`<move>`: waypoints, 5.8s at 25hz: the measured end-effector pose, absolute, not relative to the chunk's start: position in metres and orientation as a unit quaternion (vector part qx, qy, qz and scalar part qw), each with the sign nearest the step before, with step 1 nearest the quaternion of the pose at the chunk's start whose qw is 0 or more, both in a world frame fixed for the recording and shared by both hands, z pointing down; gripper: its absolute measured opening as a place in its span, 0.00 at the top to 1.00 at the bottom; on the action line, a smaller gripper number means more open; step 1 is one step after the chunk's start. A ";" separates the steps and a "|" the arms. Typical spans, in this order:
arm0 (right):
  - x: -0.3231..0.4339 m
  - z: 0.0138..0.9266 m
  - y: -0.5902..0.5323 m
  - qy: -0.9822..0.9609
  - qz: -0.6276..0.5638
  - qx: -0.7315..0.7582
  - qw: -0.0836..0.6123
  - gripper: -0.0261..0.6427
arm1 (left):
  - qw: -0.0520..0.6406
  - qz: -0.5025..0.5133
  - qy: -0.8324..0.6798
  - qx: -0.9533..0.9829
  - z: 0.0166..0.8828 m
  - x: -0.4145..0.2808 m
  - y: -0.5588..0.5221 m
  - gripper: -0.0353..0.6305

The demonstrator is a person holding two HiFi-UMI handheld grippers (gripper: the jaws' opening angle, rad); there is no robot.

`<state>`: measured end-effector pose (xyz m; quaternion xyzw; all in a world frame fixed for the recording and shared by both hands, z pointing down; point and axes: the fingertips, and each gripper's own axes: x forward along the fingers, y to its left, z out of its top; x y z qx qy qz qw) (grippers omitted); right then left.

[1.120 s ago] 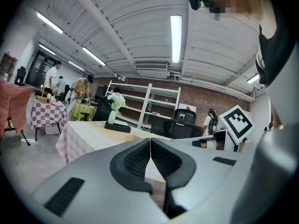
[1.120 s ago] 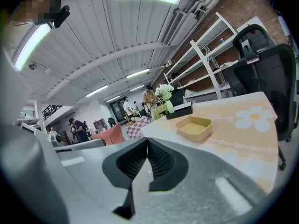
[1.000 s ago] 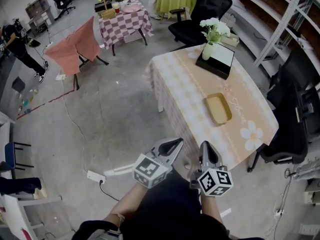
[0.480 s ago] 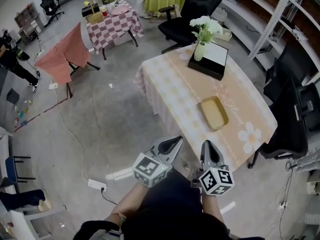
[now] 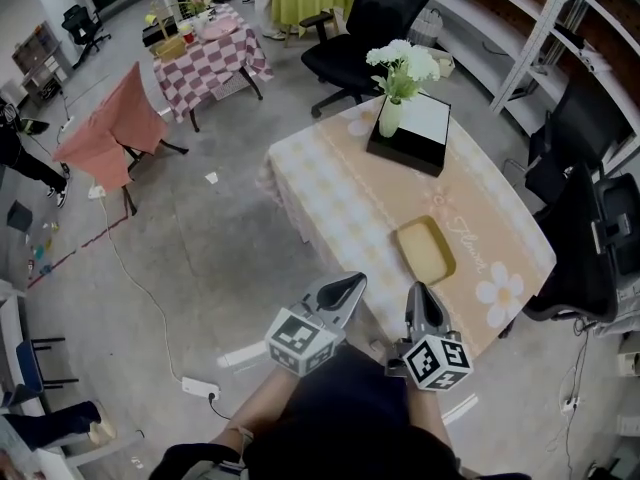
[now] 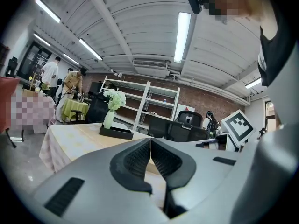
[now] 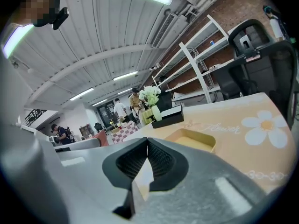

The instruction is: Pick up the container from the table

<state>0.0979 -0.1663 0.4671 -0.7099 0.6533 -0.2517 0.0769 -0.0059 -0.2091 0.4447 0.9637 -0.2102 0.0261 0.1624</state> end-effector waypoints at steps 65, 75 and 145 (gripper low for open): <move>0.195 0.503 -0.182 0.339 -0.269 -0.887 0.165 0.95 | 0.160 0.163 0.133 0.964 0.480 0.130 -0.294 0.93; 0.200 0.514 -0.156 0.266 -0.277 -0.909 0.161 0.95 | 0.159 0.199 0.193 0.948 0.494 0.147 -0.277 0.93; 0.214 0.558 -0.158 0.217 -0.361 -0.900 0.111 0.94 | 0.176 0.186 0.168 0.952 0.486 0.141 -0.301 0.93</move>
